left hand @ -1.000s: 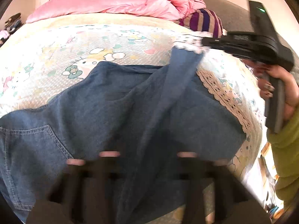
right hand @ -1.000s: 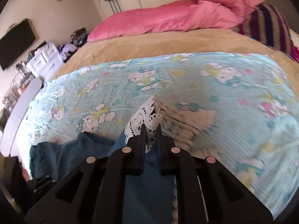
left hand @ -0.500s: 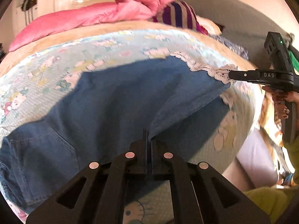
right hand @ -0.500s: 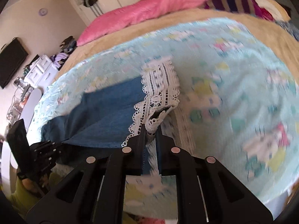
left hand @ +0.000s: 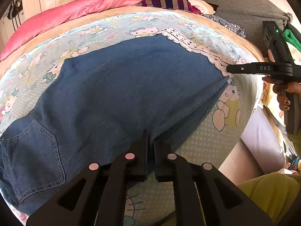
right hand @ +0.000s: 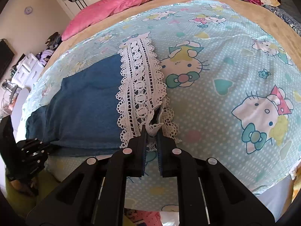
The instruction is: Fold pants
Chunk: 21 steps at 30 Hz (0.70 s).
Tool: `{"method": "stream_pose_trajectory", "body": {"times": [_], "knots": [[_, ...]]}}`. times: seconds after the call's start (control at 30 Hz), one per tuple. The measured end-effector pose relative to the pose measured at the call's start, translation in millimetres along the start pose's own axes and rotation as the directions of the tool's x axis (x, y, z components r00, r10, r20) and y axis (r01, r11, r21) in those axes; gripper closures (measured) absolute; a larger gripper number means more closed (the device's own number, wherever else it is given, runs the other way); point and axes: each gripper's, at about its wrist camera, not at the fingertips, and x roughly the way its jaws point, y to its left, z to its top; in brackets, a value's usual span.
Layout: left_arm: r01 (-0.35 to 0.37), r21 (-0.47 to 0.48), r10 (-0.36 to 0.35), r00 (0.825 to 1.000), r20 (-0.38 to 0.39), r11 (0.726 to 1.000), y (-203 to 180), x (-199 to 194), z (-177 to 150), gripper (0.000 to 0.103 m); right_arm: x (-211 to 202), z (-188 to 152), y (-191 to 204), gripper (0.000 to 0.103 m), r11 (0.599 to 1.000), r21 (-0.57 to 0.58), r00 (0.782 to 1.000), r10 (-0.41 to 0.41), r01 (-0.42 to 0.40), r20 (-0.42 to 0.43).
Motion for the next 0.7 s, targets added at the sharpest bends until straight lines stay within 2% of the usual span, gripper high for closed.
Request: {"method": "stream_pose_trajectory", "body": {"times": [0.07, 0.1, 0.13, 0.17, 0.23, 0.27, 0.37, 0.4, 0.5, 0.53, 0.57, 0.6, 0.63, 0.7], "knots": [[0.009, -0.001, -0.009, 1.000, -0.002, 1.000, 1, -3, -1, 0.089, -1, 1, 6, 0.094, 0.998, -0.052, 0.999, -0.020, 0.018, -0.032], [0.020, -0.018, -0.020, 1.000, 0.008, 1.000, 4, -10, -3, 0.076, -7, 1, 8, 0.092, 0.996, -0.073, 0.999, -0.044, 0.042, -0.025], [0.041, -0.034, -0.040, 0.999, 0.022, 0.999, 7, -16, -6, 0.063, -13, 2, 10, 0.081, 0.995, -0.084, 0.998, -0.061, 0.060, -0.009], [0.063, -0.056, -0.061, 0.998, 0.036, 0.996, 11, -24, -9, 0.060, -21, 4, 10, 0.074, 0.993, -0.092, 0.997, -0.076, 0.077, 0.020], [0.102, -0.114, -0.093, 0.992, 0.080, 0.988, 23, -45, -18, 0.060, -35, 8, 17, 0.073, 0.986, -0.131, 0.992, -0.088, 0.098, 0.087], [0.104, -0.141, -0.089, 0.990, 0.111, 0.984, 31, -58, -23, 0.056, -38, 10, 23, 0.073, 0.983, -0.157, 0.991, -0.081, 0.097, 0.106], [0.013, -0.226, 0.024, 0.987, 0.160, 0.974, 55, -87, -37, 0.042, -35, 12, 52, 0.068, 0.961, -0.275, 0.994, -0.001, 0.030, 0.107], [-0.026, -0.265, 0.072, 0.983, 0.166, 0.964, 65, -96, -42, 0.042, -28, 10, 65, 0.067, 0.945, -0.326, 0.995, 0.021, 0.010, 0.093], [-0.152, -0.427, 0.236, 0.960, 0.151, 0.891, 103, -119, -61, 0.041, -9, 9, 90, 0.066, 0.913, -0.406, 0.997, 0.053, -0.025, 0.058], [-0.178, -0.471, 0.271, 0.953, 0.137, 0.864, 115, -124, -67, 0.034, -3, 10, 95, 0.065, 0.907, -0.419, 0.997, 0.065, -0.040, 0.044], [-0.196, -0.505, 0.293, 0.949, 0.119, 0.841, 125, -125, -71, 0.011, 0, 10, 99, 0.063, 0.903, -0.426, 0.997, 0.075, -0.055, 0.032], [-0.226, -0.540, 0.317, 0.945, 0.082, 0.811, 135, -123, -76, 0.007, 6, 12, 104, 0.063, 0.897, -0.437, 0.997, 0.080, -0.064, 0.018], [-0.244, -0.564, 0.333, 0.941, 0.058, 0.789, 142, -121, -79, 0.007, 9, 12, 106, 0.061, 0.892, -0.446, 0.997, 0.082, -0.069, 0.010], [-0.240, -0.600, 0.330, 0.943, 0.043, 0.763, 153, -114, -82, 0.007, 17, 11, 112, 0.059, 0.882, -0.466, 0.997, 0.077, -0.072, -0.009]]}}
